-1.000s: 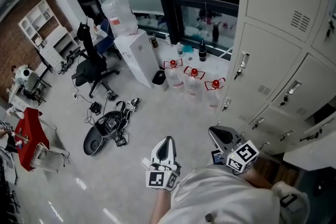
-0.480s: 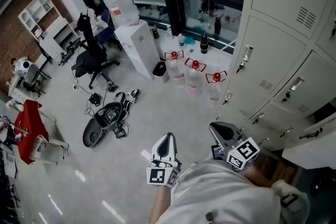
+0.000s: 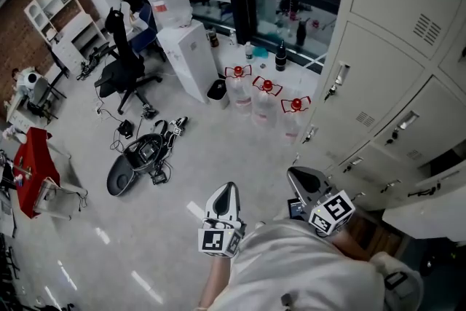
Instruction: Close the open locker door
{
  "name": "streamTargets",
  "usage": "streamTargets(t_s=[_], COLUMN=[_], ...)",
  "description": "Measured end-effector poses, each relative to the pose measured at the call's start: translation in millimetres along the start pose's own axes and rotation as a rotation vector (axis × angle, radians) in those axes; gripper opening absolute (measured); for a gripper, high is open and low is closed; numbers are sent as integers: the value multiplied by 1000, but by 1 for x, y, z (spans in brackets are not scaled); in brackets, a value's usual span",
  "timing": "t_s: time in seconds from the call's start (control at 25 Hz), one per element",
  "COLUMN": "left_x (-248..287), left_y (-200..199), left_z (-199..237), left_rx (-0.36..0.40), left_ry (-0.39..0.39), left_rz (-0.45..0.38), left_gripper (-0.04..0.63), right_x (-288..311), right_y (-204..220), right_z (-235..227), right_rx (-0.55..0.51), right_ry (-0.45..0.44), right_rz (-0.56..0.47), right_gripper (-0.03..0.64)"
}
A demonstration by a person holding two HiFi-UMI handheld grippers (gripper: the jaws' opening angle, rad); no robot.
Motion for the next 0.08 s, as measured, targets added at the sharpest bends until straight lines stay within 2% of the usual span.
streamTargets(t_s=[0.08], left_x=[2], left_y=[4], left_z=[-2], left_rx=[-9], left_ry=[1], left_rz=[5], left_gripper=[8], right_x=[-2], right_y=[1], right_z=[-3], right_rx=[1], right_ry=[7], right_rz=[1], right_gripper=[26])
Point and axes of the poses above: the fingertips, and each gripper's own axes: x forward along the fingers, z to its left, y out of its underside, the point moved 2 cm from there along -x, backward along the fingers, and after that the axes turned 4 degrees about -y, right-handed, at the moved point
